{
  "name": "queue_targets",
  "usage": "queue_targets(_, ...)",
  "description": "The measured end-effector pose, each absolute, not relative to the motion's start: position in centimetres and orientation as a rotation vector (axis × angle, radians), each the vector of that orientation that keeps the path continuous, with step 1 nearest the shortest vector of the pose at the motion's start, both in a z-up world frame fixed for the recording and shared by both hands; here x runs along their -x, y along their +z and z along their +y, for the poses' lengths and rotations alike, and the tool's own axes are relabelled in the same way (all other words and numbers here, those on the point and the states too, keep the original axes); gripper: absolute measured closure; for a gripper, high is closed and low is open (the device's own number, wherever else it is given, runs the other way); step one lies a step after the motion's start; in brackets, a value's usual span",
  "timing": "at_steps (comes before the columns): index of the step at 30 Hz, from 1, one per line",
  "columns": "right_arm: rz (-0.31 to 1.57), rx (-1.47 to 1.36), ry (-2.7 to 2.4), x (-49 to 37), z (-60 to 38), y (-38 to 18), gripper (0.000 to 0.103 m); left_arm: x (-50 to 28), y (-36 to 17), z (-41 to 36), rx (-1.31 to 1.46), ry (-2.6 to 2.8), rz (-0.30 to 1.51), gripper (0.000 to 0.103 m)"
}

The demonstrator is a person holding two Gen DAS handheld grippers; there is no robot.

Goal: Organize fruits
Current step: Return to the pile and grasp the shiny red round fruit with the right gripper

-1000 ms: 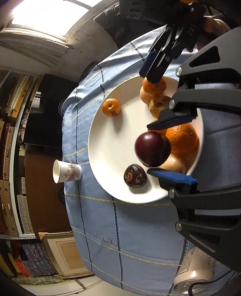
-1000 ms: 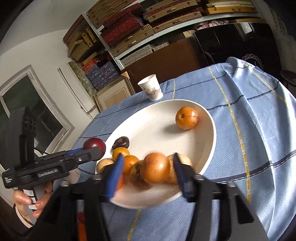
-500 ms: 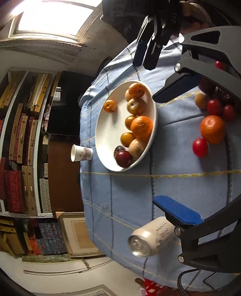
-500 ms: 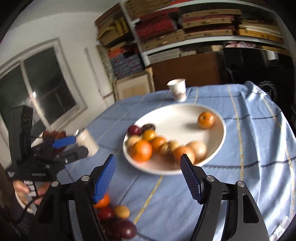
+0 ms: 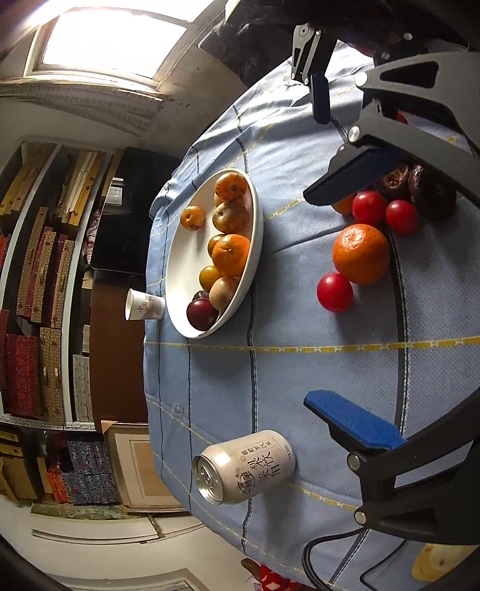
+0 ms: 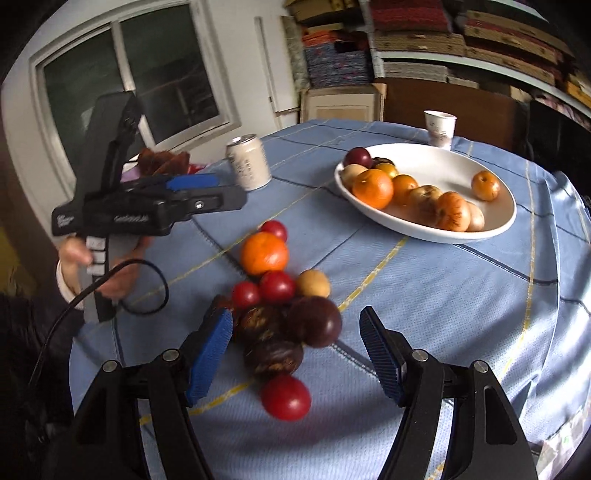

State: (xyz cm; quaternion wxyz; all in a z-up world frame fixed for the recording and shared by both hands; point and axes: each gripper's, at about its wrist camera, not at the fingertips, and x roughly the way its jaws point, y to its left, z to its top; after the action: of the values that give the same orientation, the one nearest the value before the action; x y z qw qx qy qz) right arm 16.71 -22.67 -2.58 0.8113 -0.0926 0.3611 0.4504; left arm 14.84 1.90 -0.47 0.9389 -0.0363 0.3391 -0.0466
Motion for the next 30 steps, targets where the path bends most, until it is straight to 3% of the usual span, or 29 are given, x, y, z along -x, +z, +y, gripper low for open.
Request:
queue_targets(10, 0.793, 0.319, 0.984, -14.0, -22.7, -3.7, 0.031, -13.8, -1.4, 2.7, 0.066, -0.056, 0.724, 0.005)
queue_targets(18, 0.831, 0.375, 0.968, -13.8, -21.9, -4.8, 0.040, -13.3, -1.6, 3.0, 0.058, -0.035, 0.719, 0.005)
queue_targets(23, 0.873, 0.373, 0.933, -14.5, -22.1, -5.5, 0.056, -13.2, -1.6, 3.0, 0.058, -0.031, 0.722, 0.005)
queue_targets(30, 0.903, 0.372, 0.915, -15.0, -22.2, -6.0, 0.060, -13.1, -1.6, 3.1, 0.059, -0.032, 0.721, 0.005)
